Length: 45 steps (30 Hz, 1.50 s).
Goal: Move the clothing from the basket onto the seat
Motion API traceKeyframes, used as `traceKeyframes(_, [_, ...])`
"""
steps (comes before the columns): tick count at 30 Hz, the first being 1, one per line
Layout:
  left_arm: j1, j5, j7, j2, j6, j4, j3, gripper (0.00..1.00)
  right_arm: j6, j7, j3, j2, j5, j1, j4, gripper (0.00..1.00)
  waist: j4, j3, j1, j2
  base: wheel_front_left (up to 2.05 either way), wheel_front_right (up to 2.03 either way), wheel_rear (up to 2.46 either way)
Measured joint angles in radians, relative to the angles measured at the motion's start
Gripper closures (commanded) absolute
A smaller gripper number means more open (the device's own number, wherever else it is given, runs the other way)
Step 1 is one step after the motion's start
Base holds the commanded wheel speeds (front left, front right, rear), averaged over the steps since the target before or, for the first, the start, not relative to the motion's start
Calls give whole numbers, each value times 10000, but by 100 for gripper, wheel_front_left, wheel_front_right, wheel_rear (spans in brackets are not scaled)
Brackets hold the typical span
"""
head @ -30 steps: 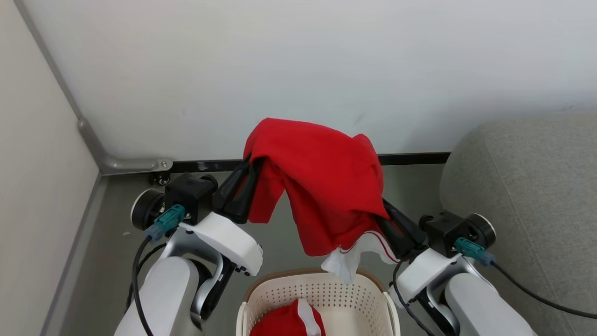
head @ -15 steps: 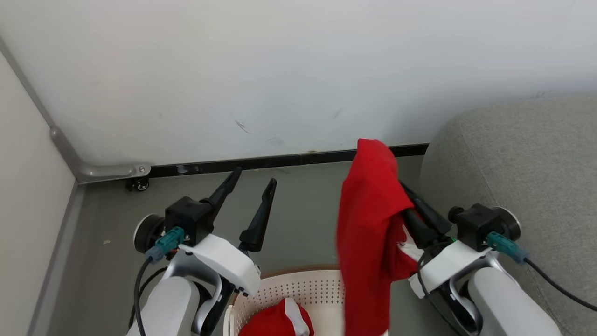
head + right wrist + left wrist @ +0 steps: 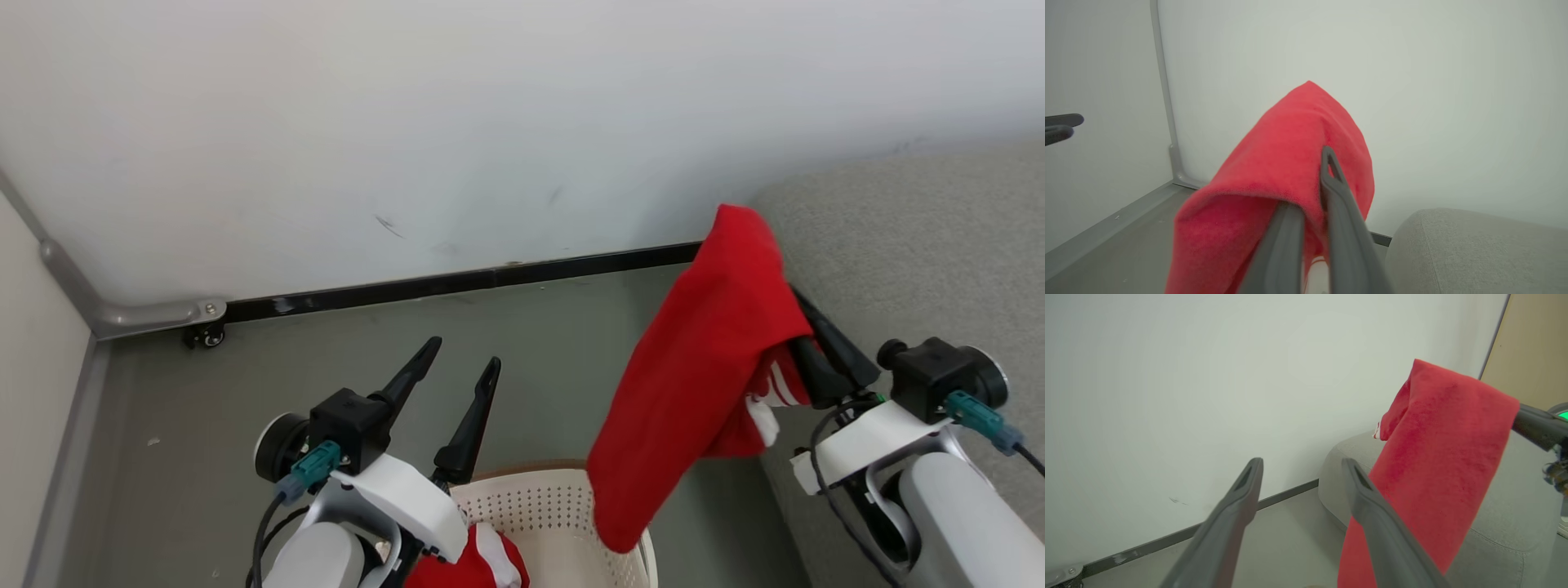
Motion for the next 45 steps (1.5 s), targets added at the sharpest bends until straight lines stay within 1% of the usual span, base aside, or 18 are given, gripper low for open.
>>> traceKeyframes(4, [90,0,-92,44,-81,38,-171,0,0,0,-370,-138,-67,119,-169,100,-193,6,0,0,0,0,0])
traceKeyframes(10, [240,0,-228,63,-90,44,-374,0,0,0,-882,-324,-90,395,-443,100,-509,15,0,0,0,0,0])
traceKeyframes(19, [536,-192,-428,-148,-165,36,-669,0,0,63,-1473,-476,-228,873,-882,100,-1036,50,0,0,0,0,0])
traceKeyframes(33, [665,-188,-575,-180,-180,-23,-936,0,0,378,-2543,-477,-303,1673,-1697,100,-1986,150,0,0,0,0,0])
traceKeyframes(39, [666,-167,-606,-173,-180,-33,-980,0,0,527,-2683,-468,-301,1851,-1946,100,-2353,172,0,0,0,0,0])
traceKeyframes(45, [705,-50,-616,-155,-182,-107,-1103,0,0,738,-2640,-466,-192,1849,-1944,100,-2658,226,0,0,0,0,0])
